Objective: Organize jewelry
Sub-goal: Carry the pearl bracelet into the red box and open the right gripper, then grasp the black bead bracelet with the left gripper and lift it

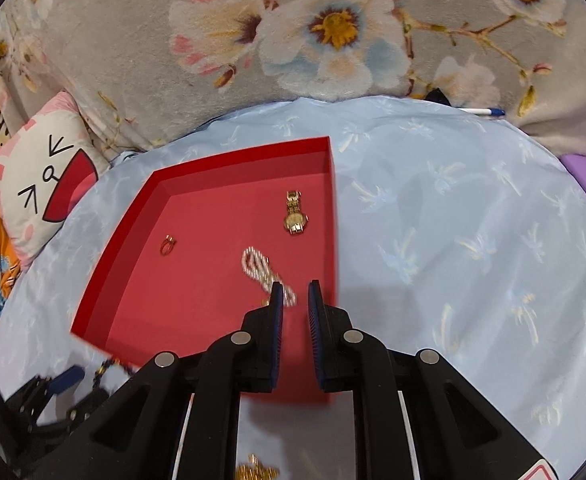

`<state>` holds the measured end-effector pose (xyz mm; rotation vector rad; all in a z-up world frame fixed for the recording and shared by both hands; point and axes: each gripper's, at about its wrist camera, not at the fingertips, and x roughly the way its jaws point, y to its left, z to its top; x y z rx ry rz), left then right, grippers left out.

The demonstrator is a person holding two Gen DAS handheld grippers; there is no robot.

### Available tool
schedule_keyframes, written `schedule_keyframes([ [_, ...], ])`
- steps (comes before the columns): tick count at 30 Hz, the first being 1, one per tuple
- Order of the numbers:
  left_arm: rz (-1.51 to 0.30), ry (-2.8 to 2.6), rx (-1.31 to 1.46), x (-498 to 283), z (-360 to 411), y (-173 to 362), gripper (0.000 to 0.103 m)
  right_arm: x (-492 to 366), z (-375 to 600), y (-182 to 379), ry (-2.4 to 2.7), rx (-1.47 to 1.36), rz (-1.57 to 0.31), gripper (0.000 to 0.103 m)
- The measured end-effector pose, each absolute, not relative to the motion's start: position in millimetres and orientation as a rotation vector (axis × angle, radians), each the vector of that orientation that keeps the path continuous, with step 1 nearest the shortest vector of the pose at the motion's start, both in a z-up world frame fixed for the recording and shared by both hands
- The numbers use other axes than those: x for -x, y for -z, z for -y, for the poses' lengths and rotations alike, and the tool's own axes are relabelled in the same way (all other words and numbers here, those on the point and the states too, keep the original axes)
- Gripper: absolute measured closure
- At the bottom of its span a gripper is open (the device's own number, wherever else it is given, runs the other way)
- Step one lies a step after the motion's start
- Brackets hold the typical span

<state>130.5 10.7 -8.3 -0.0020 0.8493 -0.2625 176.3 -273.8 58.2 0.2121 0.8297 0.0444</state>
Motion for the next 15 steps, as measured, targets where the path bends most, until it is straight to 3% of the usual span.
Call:
schedule_keyframes([
  [6, -0.855, 0.253, -0.036, -135, -4, 9, 0.043, -118, 280, -60, -0.061, -0.227, -0.841, 0.089],
  [10, -0.857, 0.253, -0.051, -136, 0, 9, 0.043, -88, 281, -56, -0.081, -0.268, -0.84, 0.08],
  [15, -0.858, 0.266, -0.078, -133, 9, 9, 0.043, -70, 275, -47, -0.093, -0.294, -0.845, 0.078],
])
